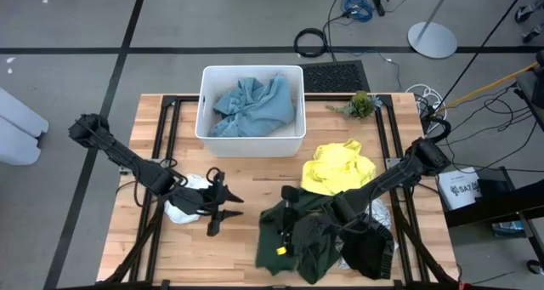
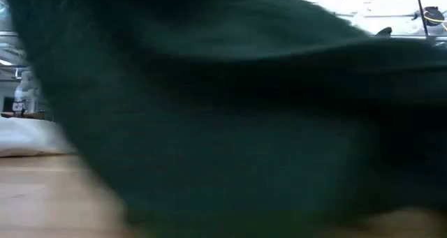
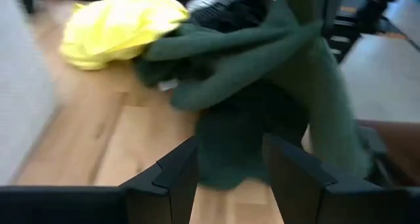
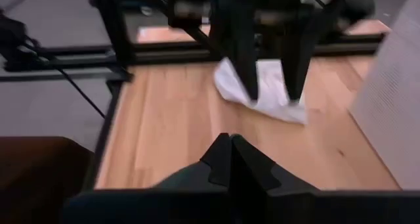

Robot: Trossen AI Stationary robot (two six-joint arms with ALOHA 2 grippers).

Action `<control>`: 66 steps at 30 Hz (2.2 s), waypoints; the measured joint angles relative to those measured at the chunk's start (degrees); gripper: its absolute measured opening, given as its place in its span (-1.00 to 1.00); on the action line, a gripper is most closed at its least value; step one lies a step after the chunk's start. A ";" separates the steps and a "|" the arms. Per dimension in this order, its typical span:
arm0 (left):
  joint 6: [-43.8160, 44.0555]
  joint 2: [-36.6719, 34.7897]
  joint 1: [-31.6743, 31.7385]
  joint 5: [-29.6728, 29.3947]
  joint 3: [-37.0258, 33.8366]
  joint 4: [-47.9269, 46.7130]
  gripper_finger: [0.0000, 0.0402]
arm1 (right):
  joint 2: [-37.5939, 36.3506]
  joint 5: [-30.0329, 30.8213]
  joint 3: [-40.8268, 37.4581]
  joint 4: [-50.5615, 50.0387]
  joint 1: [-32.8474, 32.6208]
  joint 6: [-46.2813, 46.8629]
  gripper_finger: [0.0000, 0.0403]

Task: Fold laundry
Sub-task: Fold the green shirt

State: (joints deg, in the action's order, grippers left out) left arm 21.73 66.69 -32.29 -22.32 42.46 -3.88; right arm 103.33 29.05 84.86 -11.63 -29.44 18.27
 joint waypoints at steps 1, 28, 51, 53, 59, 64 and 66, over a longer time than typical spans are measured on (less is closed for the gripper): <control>0.00 0.62 0.00 0.42 0.00 0.90 -0.13 | 0.00 -0.56 0.00 0.02 0.22 -0.28 -1.00; 0.07 12.75 4.76 8.57 0.00 20.95 -0.13 | -0.43 -0.56 0.00 -3.29 0.87 1.43 -0.01; 12.46 24.94 15.90 2.37 0.02 14.86 -0.13 | -5.46 -0.88 0.00 -16.86 0.10 13.47 0.02; 12.45 24.97 15.92 3.38 0.02 14.81 -0.13 | -5.46 -0.81 0.00 -16.86 0.20 13.45 0.01; 12.47 27.94 16.22 5.63 0.04 13.70 -0.13 | -5.46 -0.59 0.00 -16.55 0.23 13.45 0.01; 12.48 29.98 17.40 4.15 0.04 13.88 -0.13 | -5.46 -0.59 0.00 -16.50 0.23 13.43 0.01; 12.48 30.15 17.68 4.17 0.04 14.00 -0.13 | -5.46 -0.59 0.00 -16.51 0.23 13.43 0.01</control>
State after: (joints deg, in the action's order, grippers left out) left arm 34.22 96.84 -14.61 -18.15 42.50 10.12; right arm 97.86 28.47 84.86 -28.14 -29.21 31.70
